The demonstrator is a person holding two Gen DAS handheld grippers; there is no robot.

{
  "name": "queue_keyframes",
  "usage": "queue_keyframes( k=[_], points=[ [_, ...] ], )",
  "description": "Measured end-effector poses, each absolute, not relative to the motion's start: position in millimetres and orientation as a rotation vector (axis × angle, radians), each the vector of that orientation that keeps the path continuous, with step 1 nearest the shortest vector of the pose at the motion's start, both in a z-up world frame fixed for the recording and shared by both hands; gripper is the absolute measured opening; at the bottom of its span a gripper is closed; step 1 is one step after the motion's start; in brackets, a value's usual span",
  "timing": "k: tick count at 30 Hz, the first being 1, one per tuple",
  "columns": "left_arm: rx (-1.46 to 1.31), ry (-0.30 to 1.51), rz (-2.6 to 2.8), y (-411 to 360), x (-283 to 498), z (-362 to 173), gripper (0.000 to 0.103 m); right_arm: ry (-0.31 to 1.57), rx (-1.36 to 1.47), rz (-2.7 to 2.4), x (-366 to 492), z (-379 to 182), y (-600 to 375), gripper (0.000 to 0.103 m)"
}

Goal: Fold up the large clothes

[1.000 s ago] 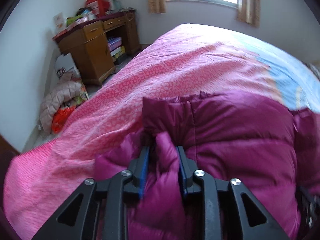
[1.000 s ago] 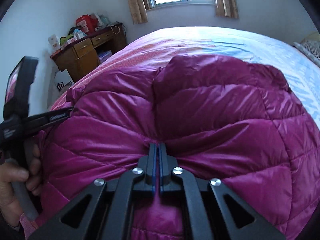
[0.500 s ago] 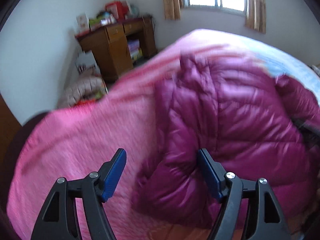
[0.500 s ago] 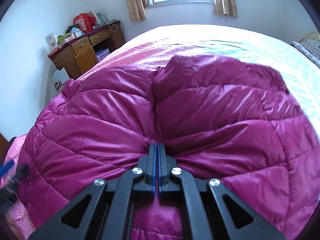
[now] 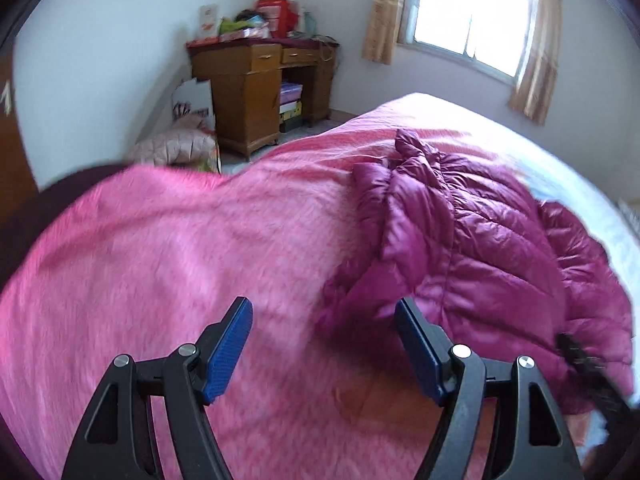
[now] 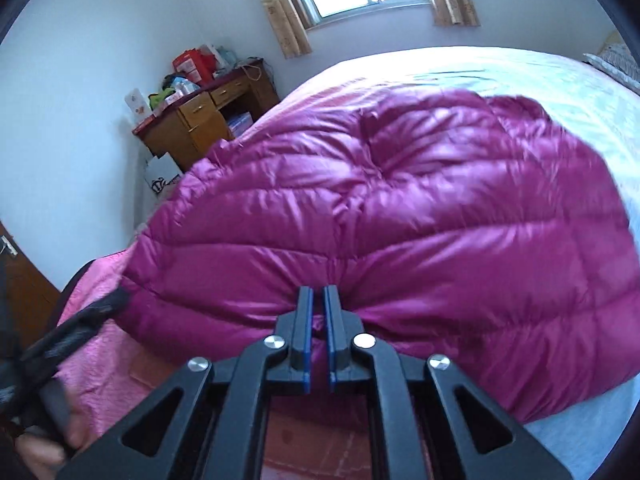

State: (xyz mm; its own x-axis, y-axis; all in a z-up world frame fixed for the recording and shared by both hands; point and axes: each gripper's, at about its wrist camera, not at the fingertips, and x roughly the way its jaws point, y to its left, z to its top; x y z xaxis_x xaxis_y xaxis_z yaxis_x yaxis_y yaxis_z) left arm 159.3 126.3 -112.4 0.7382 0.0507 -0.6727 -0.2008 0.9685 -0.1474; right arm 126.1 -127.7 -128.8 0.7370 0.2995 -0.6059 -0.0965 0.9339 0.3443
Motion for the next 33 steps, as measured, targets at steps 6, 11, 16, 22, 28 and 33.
queue_keyframes(
  k=[6,11,16,22,28,33],
  points=[
    [-0.385,0.743,0.06,115,151,-128,0.074,0.725,0.408,0.247,133,-137,-142,0.0],
    [-0.353,0.784,0.076,93,185,-131,0.074,0.717,0.395,0.243,129,-137,-144,0.0],
    [-0.334,0.799,0.108,87,193,-132,0.074,0.712,0.37,0.231,125,-138,-141,0.0],
    [-0.303,0.804,0.118,86,195,-134,0.075,0.723,0.312,0.189,123,-132,-133,0.0],
    [-0.335,0.787,0.1,92,196,-135,0.078,0.679,0.231,0.259,106,-103,-113,0.012],
    [-0.406,0.775,0.056,100,201,-132,0.08,0.73,0.227,0.253,111,-136,-106,0.008]
  ],
)
